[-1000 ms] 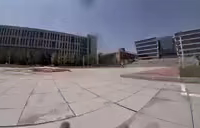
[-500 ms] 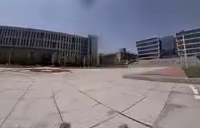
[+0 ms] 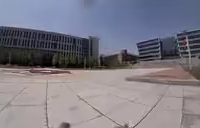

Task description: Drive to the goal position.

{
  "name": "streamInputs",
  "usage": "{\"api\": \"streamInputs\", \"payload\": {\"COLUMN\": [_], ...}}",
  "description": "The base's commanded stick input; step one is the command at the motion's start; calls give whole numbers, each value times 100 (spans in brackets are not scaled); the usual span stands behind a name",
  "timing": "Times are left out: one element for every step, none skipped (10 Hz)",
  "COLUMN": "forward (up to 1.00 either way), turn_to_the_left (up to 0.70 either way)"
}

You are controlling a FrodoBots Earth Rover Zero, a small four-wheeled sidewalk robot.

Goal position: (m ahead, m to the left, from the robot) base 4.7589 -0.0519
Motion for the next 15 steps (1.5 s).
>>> {"api": "streamInputs", "payload": {"forward": [70,70,70,70,70,70,70,70,70,70,70,70,70,70,70], "turn_to_the_left": [0,0,0,0,0,0,0,0,0,0,0,0,0,0,0]}}
